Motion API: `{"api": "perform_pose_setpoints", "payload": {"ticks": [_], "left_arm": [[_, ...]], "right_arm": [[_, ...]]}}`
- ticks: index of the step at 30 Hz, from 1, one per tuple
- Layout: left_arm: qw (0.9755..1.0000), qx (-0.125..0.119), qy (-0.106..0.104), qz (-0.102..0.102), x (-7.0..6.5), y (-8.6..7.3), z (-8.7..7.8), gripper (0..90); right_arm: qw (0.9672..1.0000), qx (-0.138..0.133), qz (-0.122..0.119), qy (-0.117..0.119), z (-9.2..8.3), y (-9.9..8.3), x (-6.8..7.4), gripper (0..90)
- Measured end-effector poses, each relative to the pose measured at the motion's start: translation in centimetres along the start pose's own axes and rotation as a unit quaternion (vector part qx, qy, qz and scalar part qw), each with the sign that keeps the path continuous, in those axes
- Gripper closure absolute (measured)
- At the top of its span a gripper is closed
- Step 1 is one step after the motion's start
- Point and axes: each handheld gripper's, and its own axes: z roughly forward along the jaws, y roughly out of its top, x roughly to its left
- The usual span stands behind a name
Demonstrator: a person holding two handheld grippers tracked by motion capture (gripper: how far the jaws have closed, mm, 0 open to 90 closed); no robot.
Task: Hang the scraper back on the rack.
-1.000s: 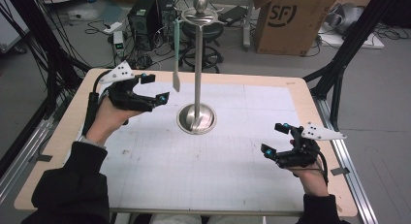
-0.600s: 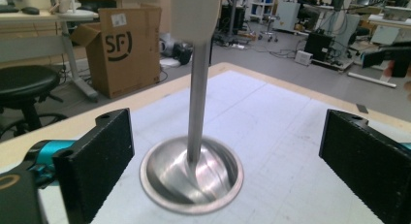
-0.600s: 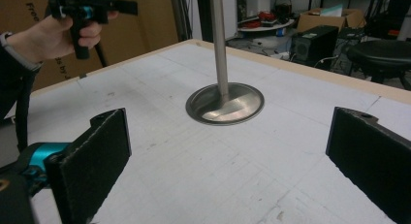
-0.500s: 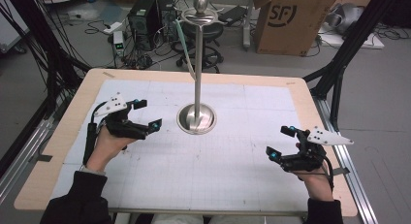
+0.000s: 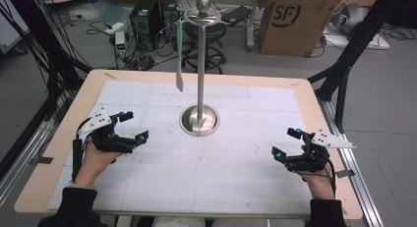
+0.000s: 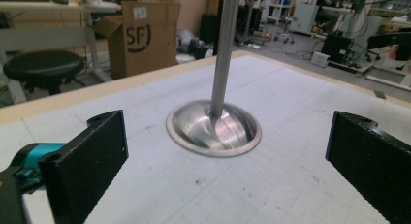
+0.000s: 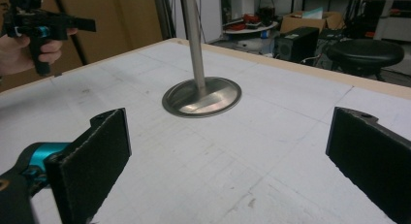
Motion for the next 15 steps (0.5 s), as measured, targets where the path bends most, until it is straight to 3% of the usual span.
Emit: {"api": "perform_pose_setpoints", "payload": {"ticks": [2, 6, 10, 15], "left_arm": [[1.0, -0.006, 0.0, 0.003, 0.2, -0.3, -0.3, 2.0], [1.0, 0.007, 0.007, -0.001, 0.4, -1.2, -0.5, 2.0], [0.9996, 0.024, 0.011, 0.01, 0.3, -2.0, -0.7, 2.0], [0.9976, 0.064, 0.023, 0.009, 0.6, -3.4, -0.6, 2.0]], "right_arm": [[0.9999, 0.002, 0.009, -0.006, 0.0, -0.5, -0.4, 1.2], [0.9996, 0.003, 0.022, -0.019, 0.0, -1.3, -1.2, 1.2], [0.9993, -0.001, 0.028, -0.026, 0.2, -1.5, -1.5, 1.2], [0.9993, -0.006, 0.03, -0.022, 0.4, -1.5, -1.6, 1.2]]}}
